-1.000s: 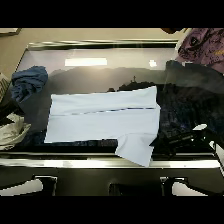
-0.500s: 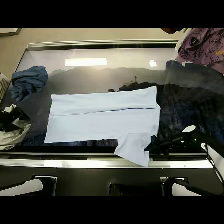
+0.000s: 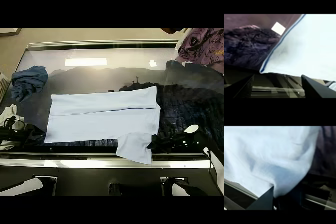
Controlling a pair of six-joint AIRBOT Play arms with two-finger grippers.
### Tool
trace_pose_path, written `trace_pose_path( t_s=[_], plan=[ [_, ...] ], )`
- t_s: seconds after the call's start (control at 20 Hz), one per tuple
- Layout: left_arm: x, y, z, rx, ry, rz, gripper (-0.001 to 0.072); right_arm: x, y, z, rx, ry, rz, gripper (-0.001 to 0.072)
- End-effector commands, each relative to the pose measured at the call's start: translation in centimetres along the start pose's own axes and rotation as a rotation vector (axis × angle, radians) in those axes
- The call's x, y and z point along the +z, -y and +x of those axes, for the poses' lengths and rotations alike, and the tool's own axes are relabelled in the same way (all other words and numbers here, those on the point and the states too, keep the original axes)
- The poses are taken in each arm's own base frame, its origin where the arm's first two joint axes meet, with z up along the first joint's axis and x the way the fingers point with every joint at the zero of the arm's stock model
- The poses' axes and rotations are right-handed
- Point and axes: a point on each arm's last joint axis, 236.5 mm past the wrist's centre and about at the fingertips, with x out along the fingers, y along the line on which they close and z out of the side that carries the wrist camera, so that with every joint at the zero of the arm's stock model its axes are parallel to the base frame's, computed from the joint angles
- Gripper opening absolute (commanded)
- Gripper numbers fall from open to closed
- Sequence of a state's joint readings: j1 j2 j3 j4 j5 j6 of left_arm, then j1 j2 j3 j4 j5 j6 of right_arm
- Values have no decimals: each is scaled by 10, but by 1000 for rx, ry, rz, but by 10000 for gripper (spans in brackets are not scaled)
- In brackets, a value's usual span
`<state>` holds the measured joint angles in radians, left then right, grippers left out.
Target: Fold the clothes and pants, and hang the long-sleeved shirts on hangers.
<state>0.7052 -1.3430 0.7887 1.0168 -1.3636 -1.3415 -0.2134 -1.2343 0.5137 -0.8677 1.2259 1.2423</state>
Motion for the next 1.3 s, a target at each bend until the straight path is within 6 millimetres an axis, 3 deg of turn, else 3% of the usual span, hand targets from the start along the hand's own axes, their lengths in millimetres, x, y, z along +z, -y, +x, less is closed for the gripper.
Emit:
trace_pose_path(
  t_s=[0.0,0.3,0.35,0.4,0.55,0.7,0.85,1.0,1.1,1.25],
  plan=[
    [-5,1,14,-25,-15,8,694,-2,-5,-2,14,-3,2,29],
    [-7,4,32,-6,-61,28,686,-4,-7,-2,22,-9,4,29],
    [-6,3,34,-2,-59,29,568,-4,-8,-2,24,-11,3,29],
    [-4,3,35,2,-51,30,496,-5,-9,-3,25,-9,0,29],
    [-4,4,40,9,-58,39,470,-3,-12,-8,23,16,-18,29],
    [-5,5,43,11,-69,46,27,-3,-13,-13,8,37,-23,29],
    [-14,11,37,-1,-102,56,23,-3,-14,-23,-18,76,-41,28],
    [-16,20,16,18,-53,34,22,-6,-19,-43,-60,126,-50,27],
    [-17,17,-6,85,25,-4,21,-18,-25,-57,-85,140,-58,27],
    [-31,24,-34,127,108,18,21,-54,-32,-73,-114,124,-94,27]
  ],
)
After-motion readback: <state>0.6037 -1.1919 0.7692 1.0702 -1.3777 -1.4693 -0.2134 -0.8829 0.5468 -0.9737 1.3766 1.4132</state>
